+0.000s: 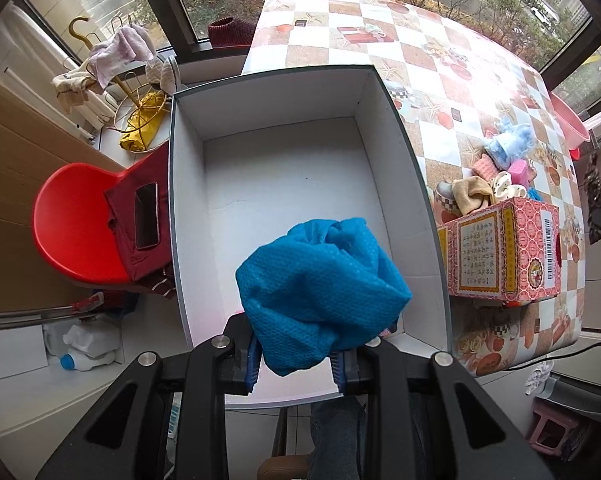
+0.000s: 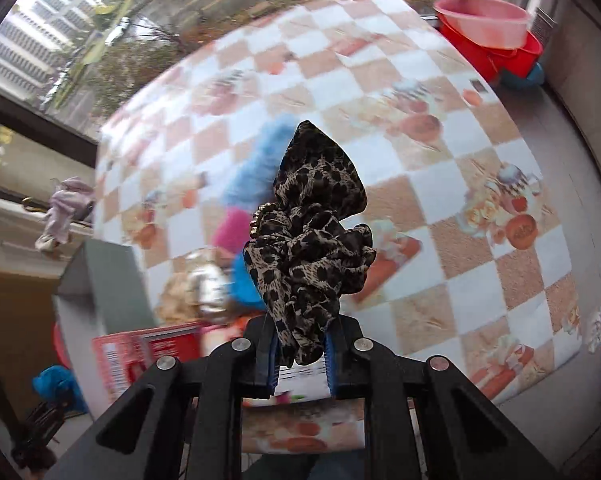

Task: Organize soft objects
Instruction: 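Grasp and lift the leopard scrunchie with the right tool, then lower the blue cloth and leopard scrunchie into the box and open both tools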

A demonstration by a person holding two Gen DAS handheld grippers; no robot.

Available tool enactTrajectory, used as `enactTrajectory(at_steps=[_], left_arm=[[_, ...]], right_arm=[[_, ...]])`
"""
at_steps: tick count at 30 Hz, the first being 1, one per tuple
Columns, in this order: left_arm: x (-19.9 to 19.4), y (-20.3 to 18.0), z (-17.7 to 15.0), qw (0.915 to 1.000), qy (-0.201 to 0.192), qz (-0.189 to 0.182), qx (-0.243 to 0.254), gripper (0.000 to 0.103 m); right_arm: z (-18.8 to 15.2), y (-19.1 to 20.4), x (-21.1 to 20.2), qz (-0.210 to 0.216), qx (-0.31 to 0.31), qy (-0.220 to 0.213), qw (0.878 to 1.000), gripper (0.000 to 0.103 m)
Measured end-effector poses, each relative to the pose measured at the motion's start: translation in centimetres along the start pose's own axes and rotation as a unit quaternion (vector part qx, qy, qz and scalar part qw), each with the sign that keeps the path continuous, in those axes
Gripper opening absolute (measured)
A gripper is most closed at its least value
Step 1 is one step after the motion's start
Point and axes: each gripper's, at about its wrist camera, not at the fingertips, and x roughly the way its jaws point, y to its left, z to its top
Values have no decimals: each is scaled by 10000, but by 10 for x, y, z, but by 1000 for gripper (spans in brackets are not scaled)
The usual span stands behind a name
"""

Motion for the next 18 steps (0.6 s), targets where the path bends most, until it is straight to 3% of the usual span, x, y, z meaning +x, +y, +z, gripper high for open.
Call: enactTrajectory(at_steps=[4, 8, 14, 16, 18], left_arm=[[-3, 10, -1, 9998, -105, -62, -144, 30], [-5, 20, -3, 9995, -199, -65, -244, 30], [-1, 30, -6, 9989, -209, -66, -410, 30], [1, 32, -8, 9989, -211, -41, -428, 33], [4, 33, -11, 9990, -184, -71, -406, 44]], right_arm=[[-21, 99, -20, 786, -709, -103, 9943, 19], [-49, 180, -21, 1287, -1369, 126, 9821, 19], [-92, 241, 23, 1354, -1963, 874, 9672, 19], [-104, 252, 38, 1246, -2119, 1087, 9632, 19], [-114, 260, 49, 1158, -2273, 1247, 9589, 19]])
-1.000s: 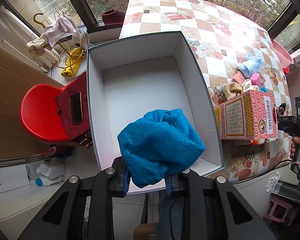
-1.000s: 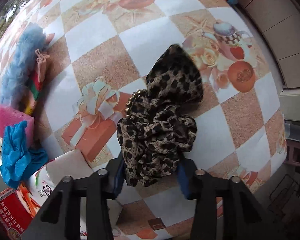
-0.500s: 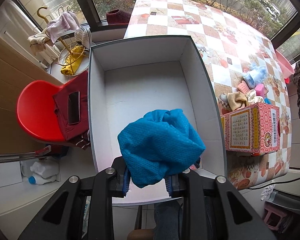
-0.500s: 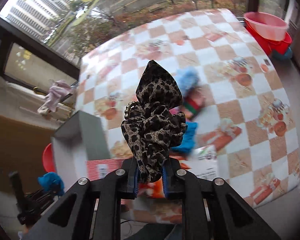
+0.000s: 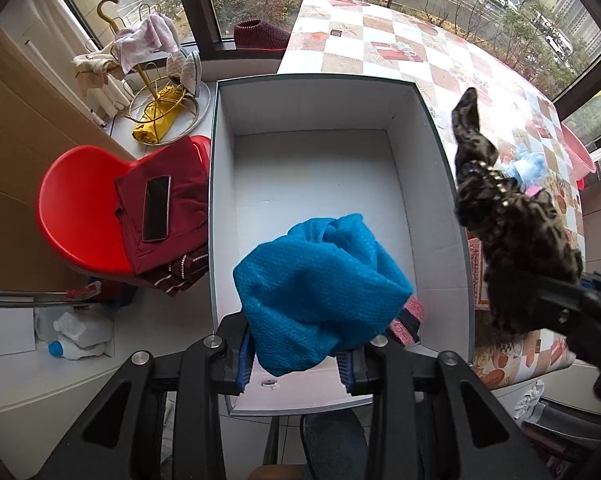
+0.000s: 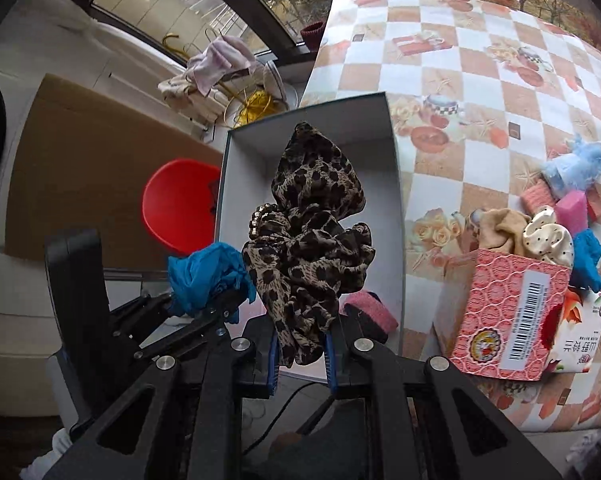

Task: Organize soft objects
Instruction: 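Lower the blue cloth and leopard scrunchie into the box and open both tools, then withdraw both tools from the box back toward the pile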

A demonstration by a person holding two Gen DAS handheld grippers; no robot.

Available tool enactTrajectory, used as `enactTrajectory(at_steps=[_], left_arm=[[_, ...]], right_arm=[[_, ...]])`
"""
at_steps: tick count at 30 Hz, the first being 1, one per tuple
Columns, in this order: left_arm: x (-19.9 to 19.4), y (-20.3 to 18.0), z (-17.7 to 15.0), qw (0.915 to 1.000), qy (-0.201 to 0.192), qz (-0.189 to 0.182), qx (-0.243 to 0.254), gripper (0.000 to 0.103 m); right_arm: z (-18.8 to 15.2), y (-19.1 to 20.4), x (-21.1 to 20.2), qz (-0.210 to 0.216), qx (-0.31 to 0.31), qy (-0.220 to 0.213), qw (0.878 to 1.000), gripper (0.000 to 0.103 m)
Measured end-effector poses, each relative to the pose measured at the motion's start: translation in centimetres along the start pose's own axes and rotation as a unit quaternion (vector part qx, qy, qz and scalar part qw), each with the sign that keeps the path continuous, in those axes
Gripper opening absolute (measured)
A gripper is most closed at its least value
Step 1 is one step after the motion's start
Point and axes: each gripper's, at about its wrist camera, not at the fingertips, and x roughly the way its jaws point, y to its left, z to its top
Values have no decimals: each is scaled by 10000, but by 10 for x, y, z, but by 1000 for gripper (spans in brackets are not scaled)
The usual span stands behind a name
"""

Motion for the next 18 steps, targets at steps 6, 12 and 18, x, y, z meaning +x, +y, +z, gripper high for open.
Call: enactTrajectory(at_steps=[6, 12, 18], left_arm=[[1, 3, -4, 9998, -74, -188, -58, 86], [-1, 3, 2, 9989, -6, -392, -263, 103], [-15, -11, 18, 9973, -93, -683, -253, 103]], right_arm=[[-1, -2, 12, -26, -75, 228, 9997, 70], [3, -16, -27, -92, 89, -245, 9996, 83], [4, -88, -83, -513, 867, -821, 9915, 83]])
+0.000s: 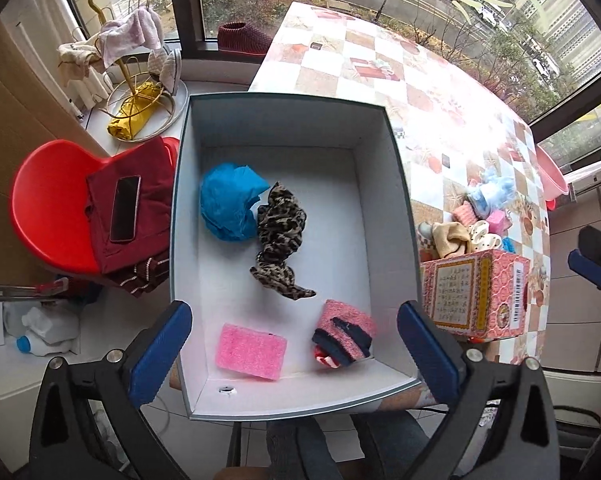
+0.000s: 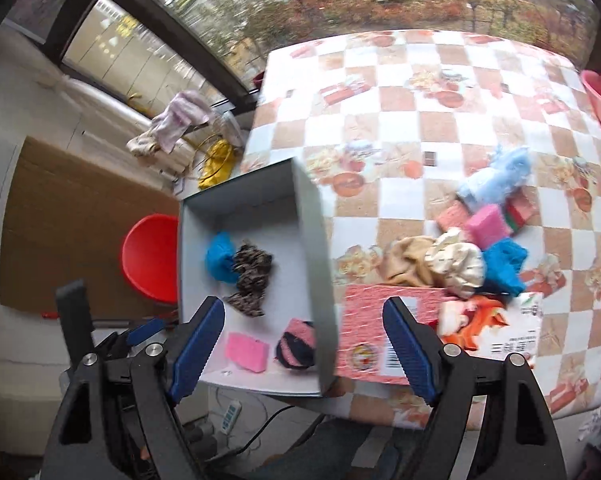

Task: Organize soft objects
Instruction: 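Withdraw both tools from the box back toward the pile, then grasp the light-blue fluffy item with the left tool while the right grasps the pink sponge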

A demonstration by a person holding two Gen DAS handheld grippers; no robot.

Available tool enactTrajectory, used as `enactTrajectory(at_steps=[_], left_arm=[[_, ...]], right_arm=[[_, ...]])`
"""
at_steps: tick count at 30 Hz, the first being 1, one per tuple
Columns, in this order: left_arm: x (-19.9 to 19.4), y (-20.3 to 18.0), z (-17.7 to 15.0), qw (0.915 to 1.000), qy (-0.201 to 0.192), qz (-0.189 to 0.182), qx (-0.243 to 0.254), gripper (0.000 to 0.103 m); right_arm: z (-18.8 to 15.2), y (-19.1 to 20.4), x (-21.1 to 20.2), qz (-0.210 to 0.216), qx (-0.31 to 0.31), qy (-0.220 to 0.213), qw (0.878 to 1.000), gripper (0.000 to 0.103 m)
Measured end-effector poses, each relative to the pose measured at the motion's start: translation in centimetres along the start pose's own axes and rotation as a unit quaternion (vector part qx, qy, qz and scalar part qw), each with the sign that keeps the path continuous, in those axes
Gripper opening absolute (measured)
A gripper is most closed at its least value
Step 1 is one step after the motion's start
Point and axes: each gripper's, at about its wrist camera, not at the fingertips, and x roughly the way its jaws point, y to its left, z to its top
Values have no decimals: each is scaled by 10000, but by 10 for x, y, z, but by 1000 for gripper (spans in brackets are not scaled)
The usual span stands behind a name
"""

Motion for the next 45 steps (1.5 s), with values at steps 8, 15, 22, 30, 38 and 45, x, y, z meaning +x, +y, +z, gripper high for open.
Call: enactTrajectory(at_steps=[8, 15, 22, 30, 38, 45], left_arm=[[-2, -45, 13, 9997, 116, -132, 151, 103], [-4, -83, 16, 9992, 249, 98, 285, 103], [3, -134, 23, 9980, 351, 95, 508, 103], [28, -216, 38, 9933, 521, -77, 1027, 103], [70, -298, 61, 9870, 673, 12, 1460, 103], [129, -348, 89, 9818, 761, 440, 1681, 103]], right_arm=[[15, -144, 39, -1018, 1334, 498, 9846, 83], [35, -156, 127, -921, 646, 1238, 9859, 83], [33, -233, 130, -1604, 899, 1363, 9735, 83], [-3, -361, 51, -2030, 2198, 871, 9502, 83], [-44, -413, -5, -1229, 3192, 153, 9396, 83], [-48, -420, -5, -934, 3086, 268, 9462, 83]])
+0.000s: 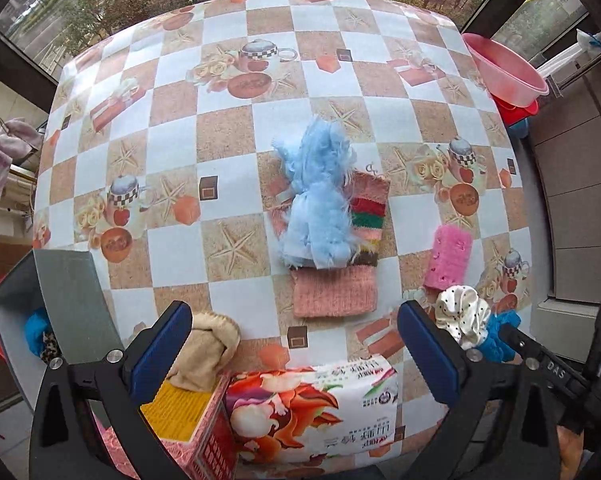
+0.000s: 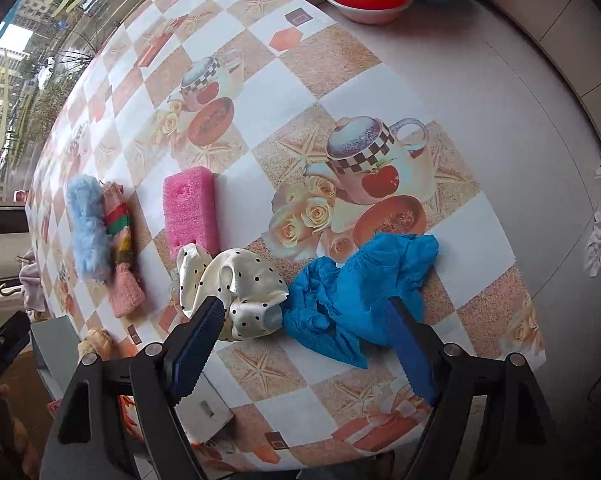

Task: Organize soft objects
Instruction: 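Grasp the light-blue fluffy item with the left tool while the right grasps the pink sponge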

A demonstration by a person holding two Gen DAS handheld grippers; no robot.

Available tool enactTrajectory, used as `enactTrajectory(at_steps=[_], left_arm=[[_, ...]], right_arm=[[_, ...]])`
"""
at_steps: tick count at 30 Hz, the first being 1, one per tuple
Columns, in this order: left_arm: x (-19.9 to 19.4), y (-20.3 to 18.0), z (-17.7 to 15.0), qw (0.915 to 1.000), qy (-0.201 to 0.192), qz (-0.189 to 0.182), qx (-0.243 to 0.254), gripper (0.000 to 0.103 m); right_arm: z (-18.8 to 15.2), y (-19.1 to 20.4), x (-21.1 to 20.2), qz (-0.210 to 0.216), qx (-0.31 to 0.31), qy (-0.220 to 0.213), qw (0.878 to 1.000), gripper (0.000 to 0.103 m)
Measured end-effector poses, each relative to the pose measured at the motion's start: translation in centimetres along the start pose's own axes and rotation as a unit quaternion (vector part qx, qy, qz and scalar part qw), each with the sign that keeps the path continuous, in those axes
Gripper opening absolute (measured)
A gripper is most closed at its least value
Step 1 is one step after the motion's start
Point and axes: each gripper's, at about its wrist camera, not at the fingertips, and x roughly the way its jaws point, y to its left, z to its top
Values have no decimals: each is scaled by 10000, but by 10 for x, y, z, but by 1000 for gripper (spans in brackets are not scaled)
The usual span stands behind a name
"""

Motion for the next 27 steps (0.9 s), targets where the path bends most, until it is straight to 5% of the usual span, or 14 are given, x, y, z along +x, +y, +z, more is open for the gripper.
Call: enactTrajectory(at_steps=[9, 16, 19, 20, 23, 27], left_arm=[[68, -22, 45, 9982, 218, 549, 120, 102], [106, -19, 62, 9957, 462, 798, 93, 99], [114, -19, 66, 9958, 518, 735, 190, 80], [117, -20, 67, 9956, 588, 695, 240, 66], [115, -21, 68, 9974, 611, 270, 264, 33], [100, -19, 66, 9983, 378, 274, 337, 27]], right_arm=[[41, 67, 30, 65, -605, 95, 9981, 83], [60, 113, 74, -366, -1237, 356, 9910, 83], [63, 121, 80, -573, -1372, 250, 9886, 83], [63, 126, 82, -649, -1497, 261, 9863, 82], [60, 136, 81, -986, -1858, 151, 9775, 50], [60, 135, 75, -666, -1798, 204, 9812, 50]])
